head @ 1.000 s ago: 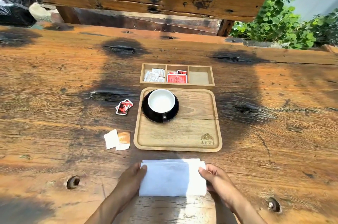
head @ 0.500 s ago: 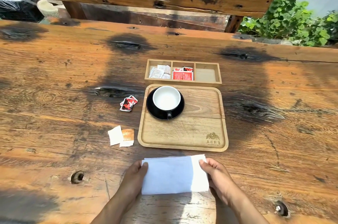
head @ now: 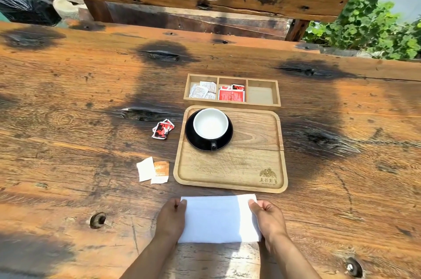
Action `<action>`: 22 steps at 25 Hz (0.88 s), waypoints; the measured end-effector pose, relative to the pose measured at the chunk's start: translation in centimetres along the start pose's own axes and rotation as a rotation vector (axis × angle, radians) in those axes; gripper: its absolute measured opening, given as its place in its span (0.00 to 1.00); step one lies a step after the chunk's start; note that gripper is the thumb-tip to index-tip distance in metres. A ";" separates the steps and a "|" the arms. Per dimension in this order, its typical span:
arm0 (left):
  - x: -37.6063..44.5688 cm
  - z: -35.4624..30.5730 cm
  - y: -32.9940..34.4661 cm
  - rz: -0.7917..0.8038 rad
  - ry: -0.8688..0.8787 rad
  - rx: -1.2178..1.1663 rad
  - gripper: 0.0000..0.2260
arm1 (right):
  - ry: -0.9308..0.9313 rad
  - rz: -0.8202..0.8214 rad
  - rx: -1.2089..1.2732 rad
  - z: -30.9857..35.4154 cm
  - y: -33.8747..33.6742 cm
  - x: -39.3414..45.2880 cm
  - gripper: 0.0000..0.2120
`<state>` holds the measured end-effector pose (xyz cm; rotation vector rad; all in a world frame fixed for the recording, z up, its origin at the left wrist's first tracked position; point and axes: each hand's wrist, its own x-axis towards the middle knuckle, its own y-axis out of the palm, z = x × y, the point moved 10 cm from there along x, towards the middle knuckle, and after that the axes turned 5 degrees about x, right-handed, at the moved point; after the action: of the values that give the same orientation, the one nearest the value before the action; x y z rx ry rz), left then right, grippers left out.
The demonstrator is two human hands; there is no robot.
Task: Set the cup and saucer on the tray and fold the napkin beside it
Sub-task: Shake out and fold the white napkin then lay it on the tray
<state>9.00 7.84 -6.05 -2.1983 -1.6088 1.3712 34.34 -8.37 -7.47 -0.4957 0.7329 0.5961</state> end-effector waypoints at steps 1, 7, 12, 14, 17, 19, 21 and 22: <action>0.0 0.1 -0.1 0.000 -0.008 -0.004 0.12 | 0.006 -0.020 0.001 -0.1 -0.1 0.1 0.14; -0.4 0.3 0.0 0.047 -0.062 -0.077 0.11 | -0.014 -0.094 -0.063 0.0 -0.7 0.3 0.10; -0.7 1.2 -3.7 -0.103 -0.085 0.003 0.08 | -0.127 -0.203 -0.277 2.3 -2.5 -0.4 0.07; -0.6 1.7 -4.1 -0.103 -0.120 -0.033 0.08 | -0.130 -0.206 -0.258 2.4 -2.7 -0.6 0.06; -0.8 1.3 -1.5 0.120 -0.165 -0.276 0.10 | -0.043 -0.101 -0.168 1.8 -1.2 -0.6 0.11; -1.2 0.8 -0.8 0.201 -0.179 -0.347 0.09 | 0.014 -0.013 -0.070 1.5 0.2 -0.7 0.15; -1.4 0.5 -0.6 0.245 -0.188 -0.364 0.06 | 0.073 0.040 -0.061 1.3 0.8 -1.1 0.18; -1.5 0.4 -0.6 0.262 -0.180 -0.351 0.06 | 0.096 0.064 -0.095 1.3 0.9 -1.4 0.18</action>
<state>8.23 6.78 -5.04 -2.6347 -1.7928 1.4858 33.53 -7.40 -5.81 -0.5930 0.8163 0.6728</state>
